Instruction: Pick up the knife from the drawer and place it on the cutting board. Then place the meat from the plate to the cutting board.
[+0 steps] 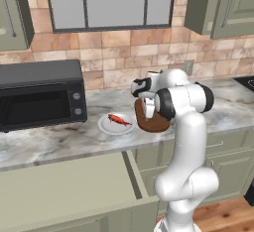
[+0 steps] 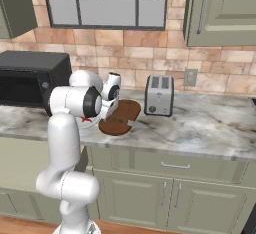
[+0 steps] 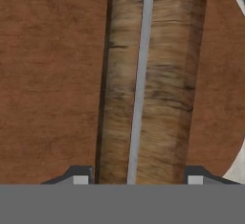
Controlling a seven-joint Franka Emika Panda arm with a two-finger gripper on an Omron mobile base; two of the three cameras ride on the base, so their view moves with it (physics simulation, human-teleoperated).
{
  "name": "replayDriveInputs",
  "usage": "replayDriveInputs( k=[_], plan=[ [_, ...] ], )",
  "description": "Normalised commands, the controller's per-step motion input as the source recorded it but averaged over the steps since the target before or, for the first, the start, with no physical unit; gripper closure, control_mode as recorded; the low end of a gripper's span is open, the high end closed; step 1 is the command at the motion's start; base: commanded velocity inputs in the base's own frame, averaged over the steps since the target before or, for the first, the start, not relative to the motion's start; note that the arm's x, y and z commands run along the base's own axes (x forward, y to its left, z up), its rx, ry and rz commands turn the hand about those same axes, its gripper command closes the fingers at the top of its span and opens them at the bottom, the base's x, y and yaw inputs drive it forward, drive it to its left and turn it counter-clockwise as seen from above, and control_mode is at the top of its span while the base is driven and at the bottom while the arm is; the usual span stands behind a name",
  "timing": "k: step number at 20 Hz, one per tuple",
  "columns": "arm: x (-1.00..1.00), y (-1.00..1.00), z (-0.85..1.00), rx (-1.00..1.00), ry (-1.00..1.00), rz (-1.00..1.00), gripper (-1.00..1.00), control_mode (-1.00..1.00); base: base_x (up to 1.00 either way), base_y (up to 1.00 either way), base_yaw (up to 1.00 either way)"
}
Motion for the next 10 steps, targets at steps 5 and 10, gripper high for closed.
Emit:
replayDriveInputs(
  k=[5,10],
  plan=[
    [0.03,0.04,-0.22,0.0,0.0,0.0,1.0,-1.0,0.0,0.0,0.0],
    [0.0,0.03,-0.22,0.0,0.0,0.0,1.0,-1.0,0.0,0.0,0.0]
  ],
)
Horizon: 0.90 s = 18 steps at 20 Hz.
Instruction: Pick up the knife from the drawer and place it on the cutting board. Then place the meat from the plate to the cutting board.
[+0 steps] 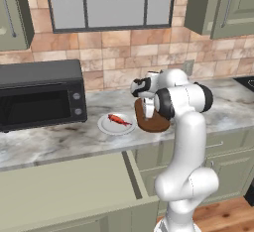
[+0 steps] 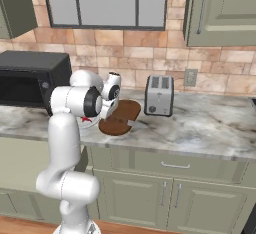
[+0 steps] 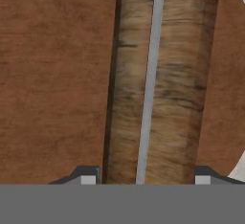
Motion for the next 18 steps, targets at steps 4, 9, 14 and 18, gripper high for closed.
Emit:
replayDriveInputs(
  k=[4,9,14,18],
  plan=[
    [0.0,0.06,-0.24,0.0,0.0,0.0,-1.0,-1.0,0.0,0.0,0.0],
    [0.0,0.13,-0.07,0.0,0.0,0.0,-1.0,-1.0,0.0,0.0,0.0],
    [0.0,0.27,0.0,0.0,0.0,0.0,-1.0,-1.0,0.0,0.0,0.0],
    [0.0,0.25,0.0,0.0,0.0,0.0,-1.0,-1.0,0.0,0.0,0.0]
  ],
)
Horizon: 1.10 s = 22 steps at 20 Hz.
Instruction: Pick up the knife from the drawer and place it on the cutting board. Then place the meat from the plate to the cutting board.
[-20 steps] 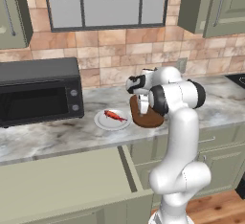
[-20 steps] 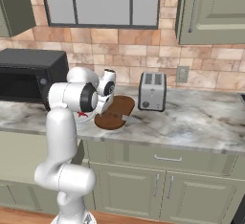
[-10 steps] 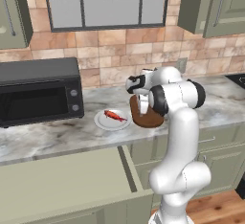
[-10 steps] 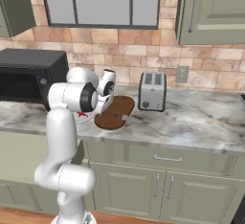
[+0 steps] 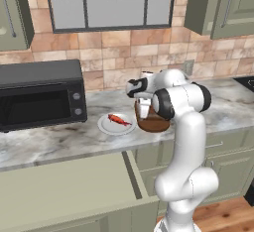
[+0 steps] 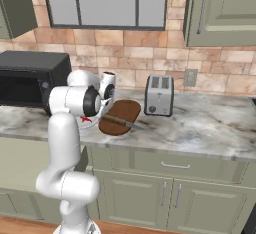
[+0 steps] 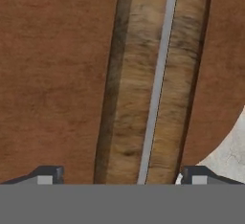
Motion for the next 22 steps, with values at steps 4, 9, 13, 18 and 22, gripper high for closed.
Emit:
replayDriveInputs(
  k=[4,9,13,18,22],
  plan=[
    [0.0,0.14,0.04,0.0,0.0,0.0,-1.0,-1.0,0.0,0.0,0.0],
    [-0.02,0.15,0.33,0.0,0.0,0.0,-1.0,-1.0,0.0,0.0,0.0],
    [-0.04,0.17,0.35,0.0,0.0,0.0,-1.0,-1.0,0.0,0.0,0.0],
    [0.0,0.22,0.33,0.0,0.0,0.04,-1.0,-1.0,0.0,0.0,0.0],
    [-0.01,0.16,0.17,0.0,-0.05,0.21,-1.0,-1.0,0.0,0.0,0.0]
  ],
)
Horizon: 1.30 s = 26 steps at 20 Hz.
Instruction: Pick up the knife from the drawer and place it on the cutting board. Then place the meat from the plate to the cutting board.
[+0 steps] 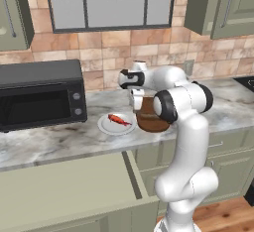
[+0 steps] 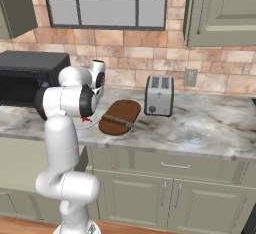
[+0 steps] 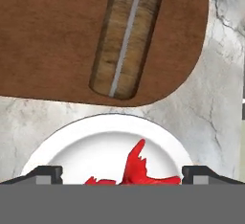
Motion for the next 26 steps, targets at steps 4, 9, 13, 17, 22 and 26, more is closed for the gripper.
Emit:
replayDriveInputs(
  k=[4,9,13,17,22,26],
  plan=[
    [0.0,0.09,0.05,0.0,-0.06,0.28,-1.0,-1.0,0.0,0.0,0.0],
    [0.0,0.12,0.05,-0.01,-0.02,0.32,-1.0,-1.0,0.0,0.0,0.0],
    [-0.02,0.2,0.08,-0.03,0.0,0.36,-1.0,-1.0,0.0,0.0,0.0],
    [-0.07,0.21,0.1,-0.02,0.0,0.38,-1.0,-1.0,0.0,0.0,0.0],
    [-0.11,0.2,0.05,-0.01,-0.02,0.4,-1.0,-1.0,0.0,0.0,0.0],
    [-0.05,0.09,0.0,0.0,-0.02,0.42,-1.0,-1.0,0.0,0.0,0.0]
  ],
)
